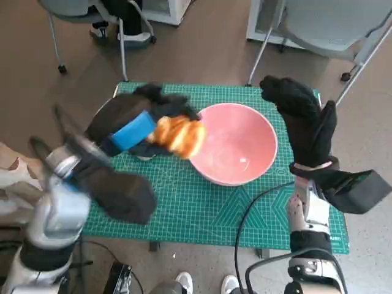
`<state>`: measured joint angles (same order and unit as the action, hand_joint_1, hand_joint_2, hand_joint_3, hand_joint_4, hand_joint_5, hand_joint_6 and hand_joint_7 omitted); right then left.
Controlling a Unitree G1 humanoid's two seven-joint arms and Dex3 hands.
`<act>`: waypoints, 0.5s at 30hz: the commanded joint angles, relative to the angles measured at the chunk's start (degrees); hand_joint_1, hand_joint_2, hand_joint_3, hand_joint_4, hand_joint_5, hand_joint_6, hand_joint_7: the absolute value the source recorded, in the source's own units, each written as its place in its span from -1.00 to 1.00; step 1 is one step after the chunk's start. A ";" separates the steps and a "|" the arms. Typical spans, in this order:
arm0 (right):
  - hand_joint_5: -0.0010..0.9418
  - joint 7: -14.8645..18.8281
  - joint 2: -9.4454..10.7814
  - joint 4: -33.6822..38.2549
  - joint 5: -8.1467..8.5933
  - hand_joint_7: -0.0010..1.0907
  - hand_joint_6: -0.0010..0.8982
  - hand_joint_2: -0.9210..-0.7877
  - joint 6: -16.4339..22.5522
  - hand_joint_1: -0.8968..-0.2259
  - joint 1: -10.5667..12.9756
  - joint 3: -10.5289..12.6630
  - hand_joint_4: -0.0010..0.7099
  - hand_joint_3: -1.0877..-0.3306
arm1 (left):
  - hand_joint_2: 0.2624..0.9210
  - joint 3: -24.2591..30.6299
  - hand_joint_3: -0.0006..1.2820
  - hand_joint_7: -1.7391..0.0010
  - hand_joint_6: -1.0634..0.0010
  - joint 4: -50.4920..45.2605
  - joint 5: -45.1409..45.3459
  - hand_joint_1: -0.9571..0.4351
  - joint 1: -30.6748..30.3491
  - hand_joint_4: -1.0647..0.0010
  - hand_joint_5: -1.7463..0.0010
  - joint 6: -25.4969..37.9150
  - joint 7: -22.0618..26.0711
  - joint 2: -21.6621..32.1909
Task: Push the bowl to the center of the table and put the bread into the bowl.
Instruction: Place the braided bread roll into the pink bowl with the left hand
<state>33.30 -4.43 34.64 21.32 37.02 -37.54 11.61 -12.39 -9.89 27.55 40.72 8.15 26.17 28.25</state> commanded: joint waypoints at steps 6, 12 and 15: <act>-0.99 -0.19 -0.43 -0.27 0.47 -0.05 -0.88 -1.00 -0.64 -0.23 1.73 0.64 -0.32 -0.10 | 0.96 -5.53 -0.98 -0.21 -0.33 15.78 2.34 0.38 12.26 -0.49 -0.24 -2.65 -1.23 -6.12; -0.99 -0.56 -0.47 -1.13 0.36 -0.05 -0.86 -1.00 -0.64 -0.23 2.70 1.04 -0.31 -0.10 | 0.97 -7.58 -0.98 -0.21 -0.33 25.13 2.66 0.38 16.98 -0.45 -0.28 -5.28 -2.54 -9.17; -0.99 -0.95 -0.47 -1.53 0.09 -0.04 -0.85 -1.00 -0.57 -0.23 3.10 1.15 -0.31 -0.09 | 0.98 -8.31 -0.98 -0.20 -0.34 28.64 2.74 0.38 18.58 -0.43 -0.29 -6.33 -3.15 -10.36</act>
<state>33.01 -4.58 33.35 21.29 36.99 -36.48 12.55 -19.93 15.73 29.55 56.55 3.23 24.04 18.88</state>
